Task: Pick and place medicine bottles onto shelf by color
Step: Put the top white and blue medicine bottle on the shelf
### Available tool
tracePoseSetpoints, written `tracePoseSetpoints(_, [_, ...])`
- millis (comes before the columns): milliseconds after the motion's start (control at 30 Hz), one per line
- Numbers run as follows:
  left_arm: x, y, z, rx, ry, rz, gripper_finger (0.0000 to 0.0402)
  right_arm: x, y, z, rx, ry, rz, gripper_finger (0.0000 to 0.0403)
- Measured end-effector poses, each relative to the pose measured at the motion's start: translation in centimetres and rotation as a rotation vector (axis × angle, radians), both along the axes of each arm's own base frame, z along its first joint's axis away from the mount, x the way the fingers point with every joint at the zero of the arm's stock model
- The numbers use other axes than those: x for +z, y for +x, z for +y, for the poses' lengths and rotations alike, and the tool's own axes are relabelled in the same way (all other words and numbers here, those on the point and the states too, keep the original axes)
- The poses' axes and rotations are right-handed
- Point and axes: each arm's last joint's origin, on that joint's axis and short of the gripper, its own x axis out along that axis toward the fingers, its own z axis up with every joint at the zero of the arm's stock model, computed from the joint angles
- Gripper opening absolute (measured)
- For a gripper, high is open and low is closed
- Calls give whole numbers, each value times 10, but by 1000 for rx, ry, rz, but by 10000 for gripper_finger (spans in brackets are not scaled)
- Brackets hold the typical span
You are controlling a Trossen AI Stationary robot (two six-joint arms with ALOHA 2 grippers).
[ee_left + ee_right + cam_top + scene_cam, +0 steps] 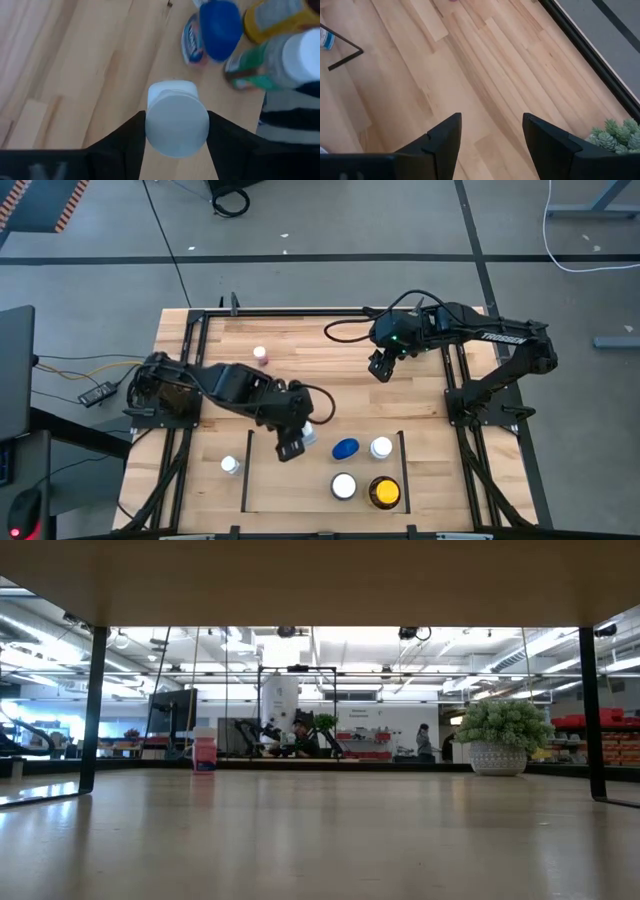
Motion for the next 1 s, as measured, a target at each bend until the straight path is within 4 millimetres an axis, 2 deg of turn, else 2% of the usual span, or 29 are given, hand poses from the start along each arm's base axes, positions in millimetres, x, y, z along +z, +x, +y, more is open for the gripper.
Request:
tracePoseSetpoints(133, [-3, 4, -8, -1, 32, -24, 194, 0, 0, 0, 4, 5, -1, 218])
tracePoseSetpoints(467, [-38, 23, -27, -155, 109, 99, 192, 0, 0, 1, 13, 26, -2, 218])
tracePoseSetpoints(833, [-40, 27, -29, -205, 126, 75, 187, 0, 0, 1, 15, 25, -1, 218])
tracePoseSetpoints(1000, [-42, 28, -30, -218, 135, 87, 200, 0, 0, 1, 14, 25, -2, 218])
